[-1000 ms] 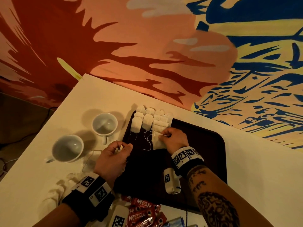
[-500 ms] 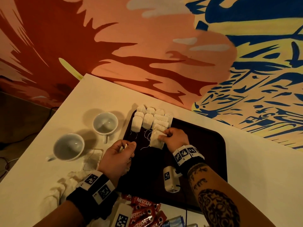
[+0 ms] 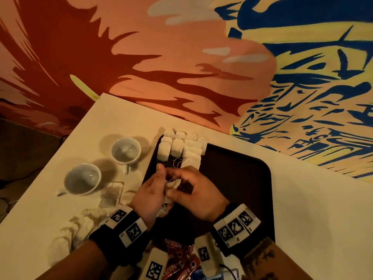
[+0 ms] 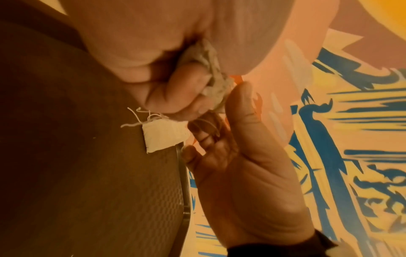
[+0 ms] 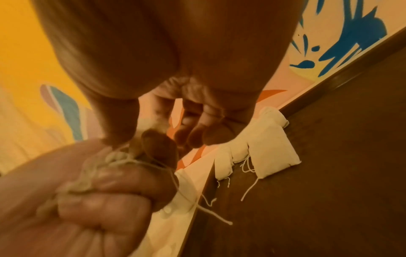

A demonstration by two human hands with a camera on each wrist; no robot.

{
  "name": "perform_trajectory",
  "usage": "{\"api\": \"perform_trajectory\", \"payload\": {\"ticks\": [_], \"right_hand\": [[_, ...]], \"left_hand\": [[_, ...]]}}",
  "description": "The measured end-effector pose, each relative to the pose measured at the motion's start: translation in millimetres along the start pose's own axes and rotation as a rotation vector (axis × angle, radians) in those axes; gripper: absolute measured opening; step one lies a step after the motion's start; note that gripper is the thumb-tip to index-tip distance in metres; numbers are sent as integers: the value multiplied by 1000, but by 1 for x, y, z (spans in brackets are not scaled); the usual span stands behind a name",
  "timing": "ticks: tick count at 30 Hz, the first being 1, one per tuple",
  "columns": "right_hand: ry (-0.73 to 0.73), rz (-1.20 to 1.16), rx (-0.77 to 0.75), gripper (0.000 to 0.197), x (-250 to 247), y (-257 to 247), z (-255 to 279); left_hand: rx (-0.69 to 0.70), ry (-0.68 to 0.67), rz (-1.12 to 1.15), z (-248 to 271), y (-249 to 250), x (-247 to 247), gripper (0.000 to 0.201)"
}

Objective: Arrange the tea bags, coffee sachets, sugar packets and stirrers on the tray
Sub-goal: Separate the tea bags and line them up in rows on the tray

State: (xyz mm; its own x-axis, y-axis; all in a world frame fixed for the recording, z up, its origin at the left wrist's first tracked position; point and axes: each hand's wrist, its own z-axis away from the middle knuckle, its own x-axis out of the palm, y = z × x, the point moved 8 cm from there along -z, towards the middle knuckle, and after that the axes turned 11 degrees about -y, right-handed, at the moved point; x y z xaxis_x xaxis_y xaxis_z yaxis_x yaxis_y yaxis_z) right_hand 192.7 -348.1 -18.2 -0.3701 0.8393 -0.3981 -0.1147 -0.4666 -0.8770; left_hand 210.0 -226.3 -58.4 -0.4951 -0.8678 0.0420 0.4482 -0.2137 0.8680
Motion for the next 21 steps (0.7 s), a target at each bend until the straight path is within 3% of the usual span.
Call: {"api": "perform_trajectory", "payload": {"ticks": [3, 7, 10, 15, 21], "right_hand": [[46, -37, -9, 36, 2, 3, 11], [234, -143, 40, 21, -8, 13, 26], [300, -227, 63, 28, -15, 18, 35], [262, -245, 57, 38, -25, 18, 44], [354, -377, 60, 28, -33, 22, 49]], "left_hand": [[10, 43, -3, 5, 5, 5, 69], [22, -47, 98, 8, 6, 18, 72], [62, -75, 146, 9, 5, 24, 75], [73, -37, 196, 16, 5, 28, 22], [81, 44, 229, 18, -2, 21, 14]]}}
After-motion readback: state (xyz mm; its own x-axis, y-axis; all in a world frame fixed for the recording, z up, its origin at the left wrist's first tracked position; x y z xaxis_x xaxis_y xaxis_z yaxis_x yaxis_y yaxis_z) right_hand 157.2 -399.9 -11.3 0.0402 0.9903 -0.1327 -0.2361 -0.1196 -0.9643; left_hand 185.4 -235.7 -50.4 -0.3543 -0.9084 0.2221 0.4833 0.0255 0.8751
